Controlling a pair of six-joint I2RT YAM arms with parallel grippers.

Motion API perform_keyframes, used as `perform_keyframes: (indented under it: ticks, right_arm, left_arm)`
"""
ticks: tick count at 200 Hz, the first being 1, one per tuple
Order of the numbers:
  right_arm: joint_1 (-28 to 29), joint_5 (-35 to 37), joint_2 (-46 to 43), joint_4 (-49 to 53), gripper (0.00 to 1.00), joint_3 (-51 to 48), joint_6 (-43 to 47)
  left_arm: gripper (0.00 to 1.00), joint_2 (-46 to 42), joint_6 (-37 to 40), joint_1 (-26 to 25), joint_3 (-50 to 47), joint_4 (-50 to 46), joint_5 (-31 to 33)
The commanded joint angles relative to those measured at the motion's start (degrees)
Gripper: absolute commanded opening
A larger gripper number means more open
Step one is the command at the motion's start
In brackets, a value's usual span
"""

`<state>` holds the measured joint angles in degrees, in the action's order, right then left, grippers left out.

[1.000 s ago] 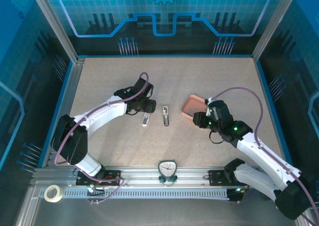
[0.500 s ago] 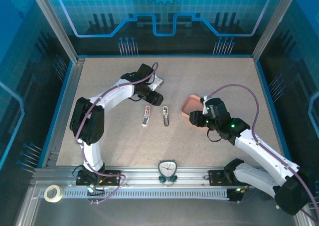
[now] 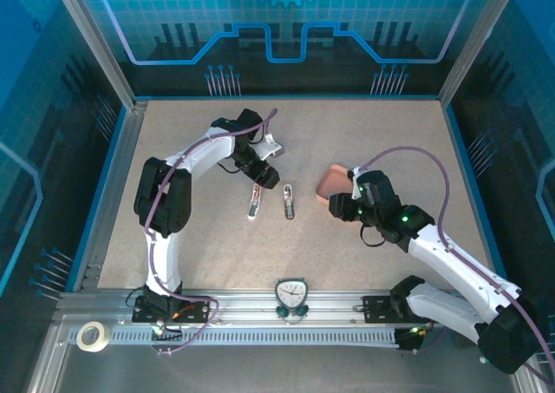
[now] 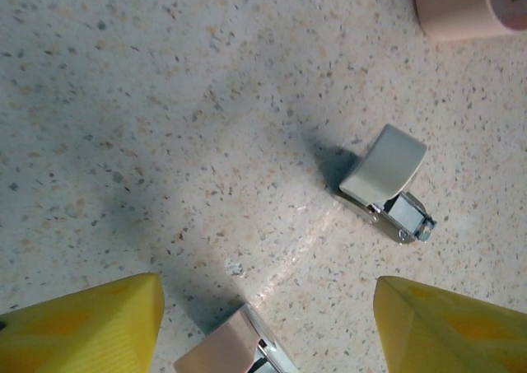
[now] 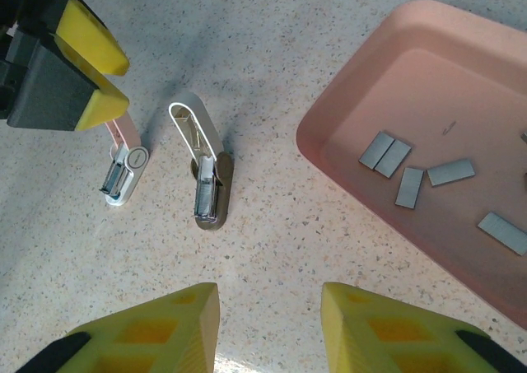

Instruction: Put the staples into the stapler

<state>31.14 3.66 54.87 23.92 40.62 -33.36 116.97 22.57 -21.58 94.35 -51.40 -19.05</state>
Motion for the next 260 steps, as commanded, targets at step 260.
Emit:
perform_keyframes:
  ticks: [260]
  right_arm:
    - [0.7,1.0,-2.0,-0.2,0.38,0.8,0.8]
  left_arm:
    - [0.40,-11.9,-3.6,-0.3,-15.7,1.4,4.9]
